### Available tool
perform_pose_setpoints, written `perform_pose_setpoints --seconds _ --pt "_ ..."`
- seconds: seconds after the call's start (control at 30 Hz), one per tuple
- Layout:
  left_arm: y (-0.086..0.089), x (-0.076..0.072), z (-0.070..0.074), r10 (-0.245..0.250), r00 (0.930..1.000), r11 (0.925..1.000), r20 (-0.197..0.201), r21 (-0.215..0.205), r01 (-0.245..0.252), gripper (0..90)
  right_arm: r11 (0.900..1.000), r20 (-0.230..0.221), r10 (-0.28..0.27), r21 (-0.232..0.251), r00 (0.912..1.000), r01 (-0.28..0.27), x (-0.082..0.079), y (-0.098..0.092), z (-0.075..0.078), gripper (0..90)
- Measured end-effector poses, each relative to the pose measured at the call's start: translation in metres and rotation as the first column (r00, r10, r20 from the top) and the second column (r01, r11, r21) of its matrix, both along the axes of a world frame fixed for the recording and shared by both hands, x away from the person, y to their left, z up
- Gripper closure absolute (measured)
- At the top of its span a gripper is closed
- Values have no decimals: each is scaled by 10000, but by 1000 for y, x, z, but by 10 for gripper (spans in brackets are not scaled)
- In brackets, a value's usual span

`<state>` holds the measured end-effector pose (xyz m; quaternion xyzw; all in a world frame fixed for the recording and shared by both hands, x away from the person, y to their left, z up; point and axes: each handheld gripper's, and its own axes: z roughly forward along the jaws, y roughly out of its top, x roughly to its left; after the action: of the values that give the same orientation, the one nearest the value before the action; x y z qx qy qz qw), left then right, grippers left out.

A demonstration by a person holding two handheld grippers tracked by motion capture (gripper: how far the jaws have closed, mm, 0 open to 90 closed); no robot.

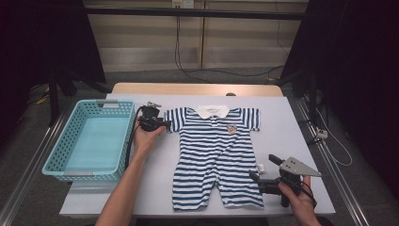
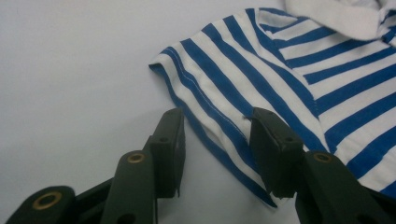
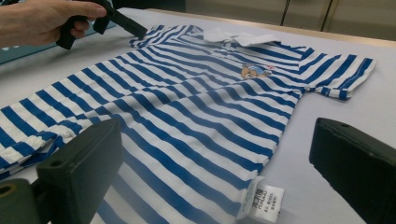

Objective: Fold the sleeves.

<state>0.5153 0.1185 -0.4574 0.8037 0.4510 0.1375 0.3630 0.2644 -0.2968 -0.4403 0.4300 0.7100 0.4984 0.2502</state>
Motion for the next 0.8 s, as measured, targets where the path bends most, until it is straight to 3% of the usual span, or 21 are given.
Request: perform_pose_setpoints --seconds 0.03,0.07,0.13,0.2,0.33,0.37,0.43,0.53,0.6,0.77,0.8 --pt "-3 -1 -1 10 9998 10000 214 70 -11 554 10000 -14 31 33 10000 -31 0 1 0 24" --pt "-3 -1 0 -274 9993 9984 251 497 262 553 10000 78 50 -63 10000 -49 0 0 0 24" --pt "-3 0 1 -248 9995 9984 198 516 237 600 10000 80 60 -33 9999 -60 0 0 0 24" --pt "-2 0 -1 -318 9989 9987 336 412 304 685 10000 95 48 -56 9999 -47 1 0 0 25" --pt "-5 0 -3 -469 9987 9988 182 -99 471 841 9999 134 75 -100 9999 -74 1 1 0 25" --pt "-9 -1 -4 -161 9996 9990 238 -412 171 866 9999 138 68 -108 9999 -66 2 1 0 25" --pt "-7 -1 -3 -365 9990 9993 259 -23 366 881 10000 130 51 -45 9999 -50 1 0 0 25" --pt "-7 -2 -3 -106 9996 9998 274 -174 111 884 10000 138 36 -27 9999 -36 0 0 1 25" --pt "-5 -2 -3 -67 9993 10000 365 -55 69 886 10000 157 60 -38 9999 -60 0 0 1 25" --pt "-3 0 2 293 9979 9979 584 -592 -258 886 10000 247 26 -41 9997 -25 0 -1 1 25" --pt "-5 0 1 540 9963 9938 669 -1009 -471 886 10000 279 22 6 9996 -22 0 -1 1 25"
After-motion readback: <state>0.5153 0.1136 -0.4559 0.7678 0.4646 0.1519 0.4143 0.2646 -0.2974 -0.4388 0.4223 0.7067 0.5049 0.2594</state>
